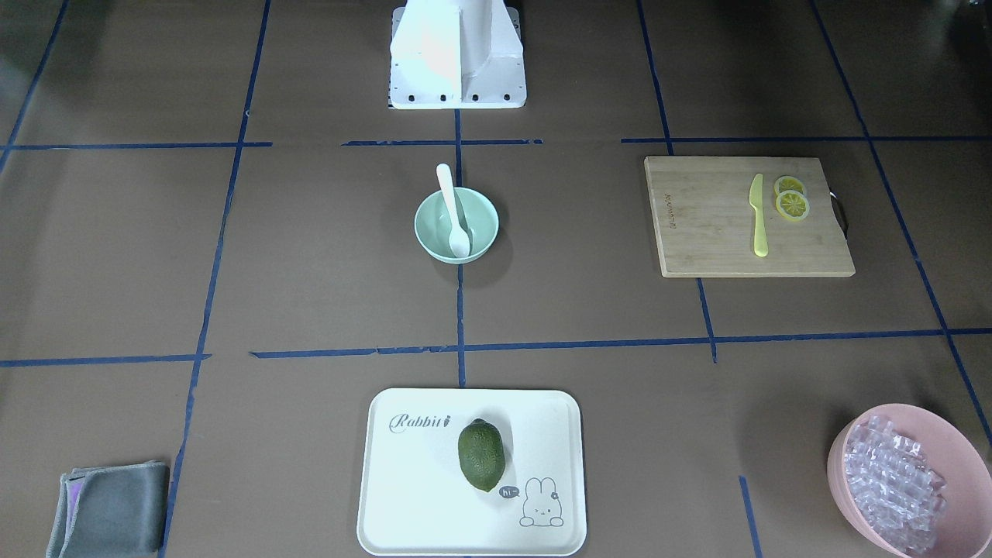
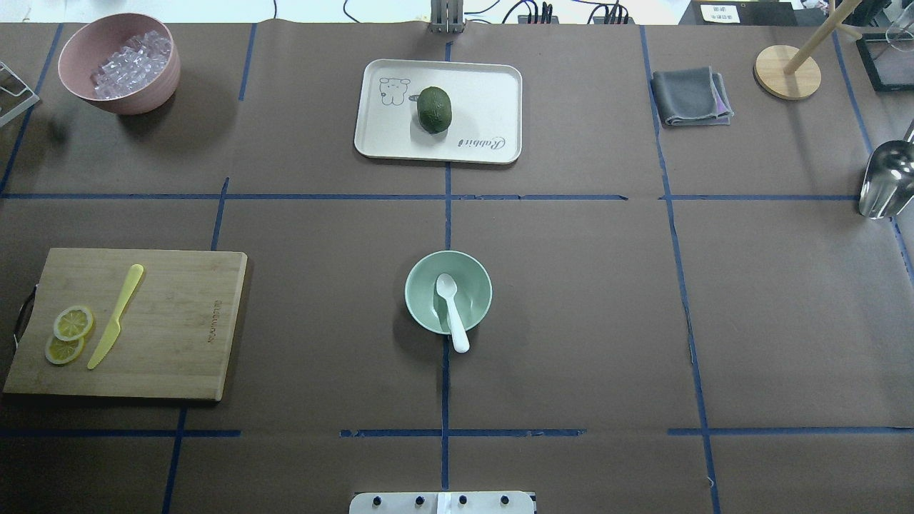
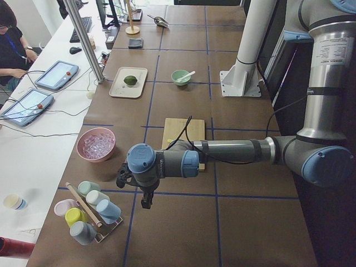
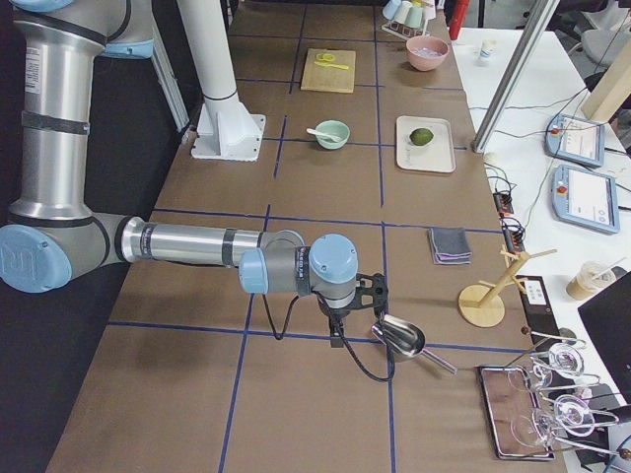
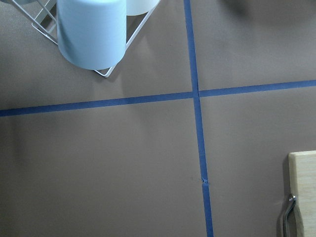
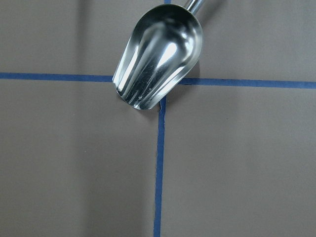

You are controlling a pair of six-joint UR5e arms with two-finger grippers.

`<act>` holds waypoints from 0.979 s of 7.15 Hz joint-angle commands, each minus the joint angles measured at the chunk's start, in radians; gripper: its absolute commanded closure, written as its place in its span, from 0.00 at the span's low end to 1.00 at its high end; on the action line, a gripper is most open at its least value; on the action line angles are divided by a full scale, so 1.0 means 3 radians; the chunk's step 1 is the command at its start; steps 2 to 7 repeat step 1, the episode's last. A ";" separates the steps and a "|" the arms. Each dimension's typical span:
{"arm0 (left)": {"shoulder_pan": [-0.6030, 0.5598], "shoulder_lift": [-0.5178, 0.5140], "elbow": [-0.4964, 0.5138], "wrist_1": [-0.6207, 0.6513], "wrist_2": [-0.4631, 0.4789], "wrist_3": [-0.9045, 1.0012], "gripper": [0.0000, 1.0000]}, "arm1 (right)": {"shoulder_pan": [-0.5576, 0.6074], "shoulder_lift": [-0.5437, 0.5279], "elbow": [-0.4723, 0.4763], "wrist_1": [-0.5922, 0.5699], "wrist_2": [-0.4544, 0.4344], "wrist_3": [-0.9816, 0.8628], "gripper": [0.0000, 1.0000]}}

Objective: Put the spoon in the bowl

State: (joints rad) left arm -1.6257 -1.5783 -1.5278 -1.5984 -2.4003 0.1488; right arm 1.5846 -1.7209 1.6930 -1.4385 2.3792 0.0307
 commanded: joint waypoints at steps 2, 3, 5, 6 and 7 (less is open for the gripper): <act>-0.0001 0.0000 -0.0010 0.0000 -0.0001 0.0000 0.00 | 0.0000 0.0009 0.0007 0.0004 0.0005 0.0000 0.00; -0.0001 0.0000 -0.0010 0.0000 -0.0001 0.0000 0.00 | 0.0000 0.0009 0.0007 0.0004 0.0005 0.0000 0.00; -0.0001 0.0000 -0.0010 0.0000 -0.0001 0.0000 0.00 | 0.0000 0.0009 0.0007 0.0004 0.0005 0.0000 0.00; -0.0001 0.0000 -0.0010 0.0000 -0.0001 0.0000 0.00 | 0.0000 0.0009 0.0007 0.0004 0.0005 0.0000 0.00; -0.0001 0.0000 -0.0010 0.0000 -0.0001 0.0000 0.00 | 0.0000 0.0009 0.0007 0.0004 0.0005 0.0000 0.00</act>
